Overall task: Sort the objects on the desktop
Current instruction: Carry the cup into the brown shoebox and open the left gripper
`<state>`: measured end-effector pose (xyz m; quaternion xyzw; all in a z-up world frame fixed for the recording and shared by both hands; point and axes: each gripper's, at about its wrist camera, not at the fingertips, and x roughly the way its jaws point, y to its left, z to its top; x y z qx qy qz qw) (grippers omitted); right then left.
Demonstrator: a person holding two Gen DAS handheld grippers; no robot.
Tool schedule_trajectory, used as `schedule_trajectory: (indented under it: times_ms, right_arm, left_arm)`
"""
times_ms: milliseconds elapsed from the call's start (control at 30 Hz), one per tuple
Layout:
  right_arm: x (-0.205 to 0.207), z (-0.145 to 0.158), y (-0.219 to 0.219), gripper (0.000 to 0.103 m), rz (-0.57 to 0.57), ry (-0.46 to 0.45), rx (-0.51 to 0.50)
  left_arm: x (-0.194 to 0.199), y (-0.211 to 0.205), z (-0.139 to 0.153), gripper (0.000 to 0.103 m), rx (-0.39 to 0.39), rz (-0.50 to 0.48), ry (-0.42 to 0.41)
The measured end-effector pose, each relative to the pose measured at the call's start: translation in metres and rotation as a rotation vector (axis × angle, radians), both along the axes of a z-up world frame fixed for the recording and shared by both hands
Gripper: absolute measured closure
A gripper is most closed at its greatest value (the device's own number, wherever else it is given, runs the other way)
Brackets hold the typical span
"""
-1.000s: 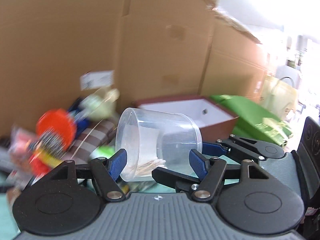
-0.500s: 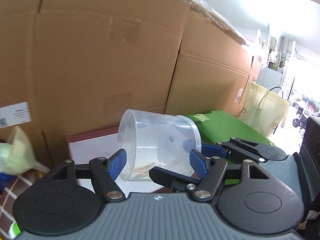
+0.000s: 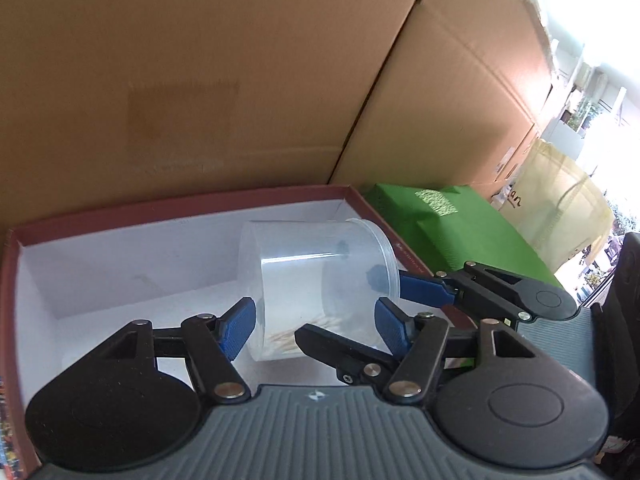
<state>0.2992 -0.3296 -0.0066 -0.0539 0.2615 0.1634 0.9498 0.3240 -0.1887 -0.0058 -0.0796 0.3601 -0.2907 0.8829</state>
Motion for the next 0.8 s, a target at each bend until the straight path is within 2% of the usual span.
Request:
schedule_trajectory:
  times_ms: [100,233,300,733,800]
  right_arm:
    - [0.009,-0.007,-0.001,0.037,-0.024,0.013,-0.057]
    - [0.015,-0.013,0.001,0.032,-0.087,-0.017,-0.150]
    - [0.012,-0.014,0.000,0.027,-0.091,-0.032,-0.158]
    - [0.004,-0.011,-0.010,0.026,-0.108,-0.049,-0.163]
    - [0.006,-0.012,-0.014,0.031,-0.118,-0.047,-0.154]
  left_arm:
    - [0.015,-0.007,-0.009,0.038,-0.024,-0.002,0.073]
    - [0.026,-0.011,-0.013,0.030,-0.041,-0.012,0.123]
    - [0.028,-0.013,-0.015,0.028,-0.044,-0.025,0.133]
    - [0.047,-0.040,-0.023,0.028,-0.030,-0.028,0.173]
    - [0.049,-0.046,-0.023,0.028,-0.031,-0.031,0.181]
